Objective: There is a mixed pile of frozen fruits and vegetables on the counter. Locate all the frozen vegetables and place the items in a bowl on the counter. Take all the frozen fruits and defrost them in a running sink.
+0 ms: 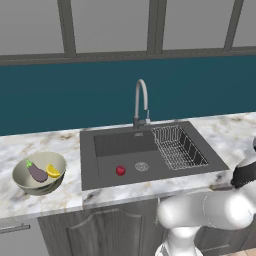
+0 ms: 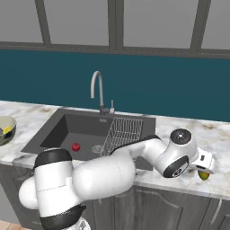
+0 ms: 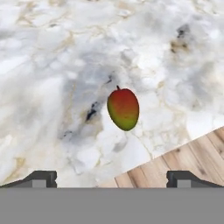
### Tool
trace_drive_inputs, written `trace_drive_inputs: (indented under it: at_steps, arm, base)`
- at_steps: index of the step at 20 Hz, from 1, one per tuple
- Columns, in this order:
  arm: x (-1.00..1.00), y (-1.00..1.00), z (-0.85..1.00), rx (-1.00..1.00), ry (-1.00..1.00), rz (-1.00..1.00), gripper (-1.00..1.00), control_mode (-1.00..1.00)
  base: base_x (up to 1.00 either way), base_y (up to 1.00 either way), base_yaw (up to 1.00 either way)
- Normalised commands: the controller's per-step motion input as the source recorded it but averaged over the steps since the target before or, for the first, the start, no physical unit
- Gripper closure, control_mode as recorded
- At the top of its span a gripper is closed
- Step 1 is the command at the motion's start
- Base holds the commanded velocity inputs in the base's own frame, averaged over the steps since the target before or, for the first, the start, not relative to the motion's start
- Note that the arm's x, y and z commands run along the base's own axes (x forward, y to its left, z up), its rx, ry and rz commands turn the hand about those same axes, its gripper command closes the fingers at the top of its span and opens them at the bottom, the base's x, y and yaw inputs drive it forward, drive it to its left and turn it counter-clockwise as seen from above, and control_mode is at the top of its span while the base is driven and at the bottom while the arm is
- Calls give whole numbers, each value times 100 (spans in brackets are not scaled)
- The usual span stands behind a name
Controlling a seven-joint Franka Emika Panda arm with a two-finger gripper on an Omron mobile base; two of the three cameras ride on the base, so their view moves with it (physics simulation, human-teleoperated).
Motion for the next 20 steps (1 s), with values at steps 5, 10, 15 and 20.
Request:
trace_drive_inputs:
  at_steps: [5, 10, 15, 20]
  arm:
    - [7, -47, -29, 0, 0, 0, -100, -100]
    - [42, -16, -29, 0, 2, 0, -100, -100]
    - [34, -3, -40, 0, 4, 1, -100, -100]
    - [7, -21, -32, 1, 3, 3, -100, -100]
  base:
    - [0, 0, 0]
    - [0, 0, 0]
    - [0, 0, 0]
    - [0, 0, 0]
